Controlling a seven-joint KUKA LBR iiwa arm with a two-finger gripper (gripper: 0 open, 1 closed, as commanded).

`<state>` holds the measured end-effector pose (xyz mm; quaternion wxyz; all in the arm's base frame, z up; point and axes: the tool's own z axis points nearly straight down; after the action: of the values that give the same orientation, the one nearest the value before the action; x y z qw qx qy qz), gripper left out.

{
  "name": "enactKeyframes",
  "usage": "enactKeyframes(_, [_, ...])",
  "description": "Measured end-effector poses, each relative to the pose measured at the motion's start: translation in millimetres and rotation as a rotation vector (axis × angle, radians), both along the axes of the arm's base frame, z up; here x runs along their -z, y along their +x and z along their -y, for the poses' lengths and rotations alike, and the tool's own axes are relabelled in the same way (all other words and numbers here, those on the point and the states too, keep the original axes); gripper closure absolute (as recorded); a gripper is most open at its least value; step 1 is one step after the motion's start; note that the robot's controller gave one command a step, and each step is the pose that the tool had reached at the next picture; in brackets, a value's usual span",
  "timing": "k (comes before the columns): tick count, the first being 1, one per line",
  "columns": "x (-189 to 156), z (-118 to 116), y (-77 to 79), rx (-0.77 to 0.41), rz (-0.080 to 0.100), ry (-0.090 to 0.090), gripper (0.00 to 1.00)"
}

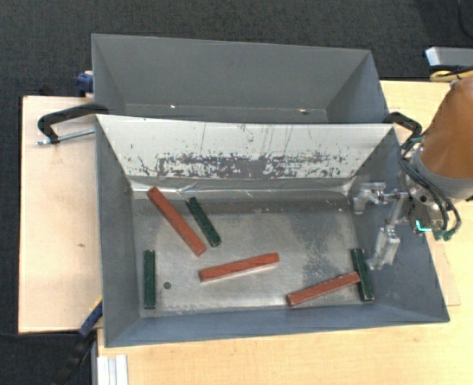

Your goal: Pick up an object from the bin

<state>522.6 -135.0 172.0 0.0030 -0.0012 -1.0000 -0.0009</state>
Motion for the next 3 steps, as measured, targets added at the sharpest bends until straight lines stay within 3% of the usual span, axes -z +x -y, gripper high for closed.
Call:
enactKeyframes(1, [-3,-2,1.8,-0.003,0.011,-0.002,0.0])
enactKeyframes(2, [94,-70,-27.7,-0.07,0.011,-0.001,0.0])
enactKeyframes(3, [66,-65,-28.9,-0.232,0.008,0.0,0.0])
